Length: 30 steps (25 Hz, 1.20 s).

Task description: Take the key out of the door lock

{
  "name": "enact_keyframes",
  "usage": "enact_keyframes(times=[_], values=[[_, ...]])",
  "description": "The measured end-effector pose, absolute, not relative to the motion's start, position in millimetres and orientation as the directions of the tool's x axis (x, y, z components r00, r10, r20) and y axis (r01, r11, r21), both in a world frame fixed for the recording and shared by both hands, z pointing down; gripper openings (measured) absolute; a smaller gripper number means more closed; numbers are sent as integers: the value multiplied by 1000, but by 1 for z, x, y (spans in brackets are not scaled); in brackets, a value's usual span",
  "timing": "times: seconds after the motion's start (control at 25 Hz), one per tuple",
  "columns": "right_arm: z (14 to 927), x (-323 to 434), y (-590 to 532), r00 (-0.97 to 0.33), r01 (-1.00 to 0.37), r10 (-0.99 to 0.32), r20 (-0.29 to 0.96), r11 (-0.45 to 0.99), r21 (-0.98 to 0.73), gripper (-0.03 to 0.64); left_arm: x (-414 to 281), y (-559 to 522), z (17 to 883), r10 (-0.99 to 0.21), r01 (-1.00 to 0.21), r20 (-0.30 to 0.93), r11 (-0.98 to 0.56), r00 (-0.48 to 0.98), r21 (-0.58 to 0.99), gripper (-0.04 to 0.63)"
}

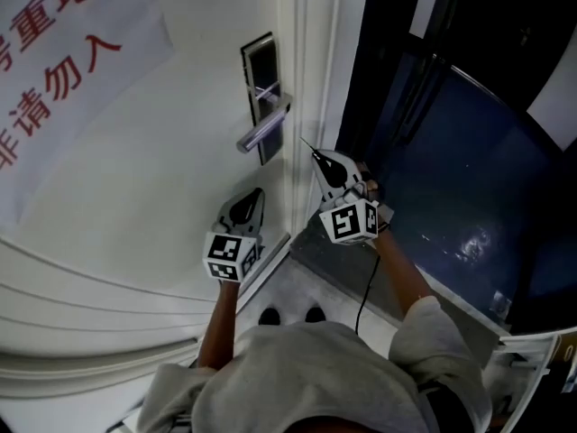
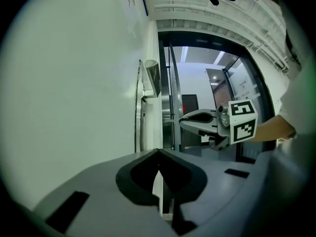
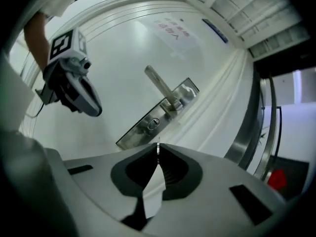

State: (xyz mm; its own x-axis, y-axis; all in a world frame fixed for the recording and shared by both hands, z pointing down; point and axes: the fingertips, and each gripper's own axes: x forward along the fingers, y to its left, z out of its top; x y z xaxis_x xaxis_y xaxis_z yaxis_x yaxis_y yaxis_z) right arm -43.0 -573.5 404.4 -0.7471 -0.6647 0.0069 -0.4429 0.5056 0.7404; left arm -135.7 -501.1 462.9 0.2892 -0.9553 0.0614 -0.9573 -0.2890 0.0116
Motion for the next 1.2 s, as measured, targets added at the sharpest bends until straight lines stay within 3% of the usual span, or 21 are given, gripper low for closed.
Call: enact_keyframes(times=[0.2,0.48,1.2], values=[[406,-20,-572,-713,-645,-701,-33,635,425,29,-126,-508,461,-946,-947,54,-320,320,9,15],[430,18,-563,-627,-768,-778,-31,611,189,29,-107,-519,464,-926,-927,55,-374,374,15,17],[468,184,-525,-294,-940,-955,35,295,174,29,-58,-550,476,-869,-871,64,-490,491,37,17]])
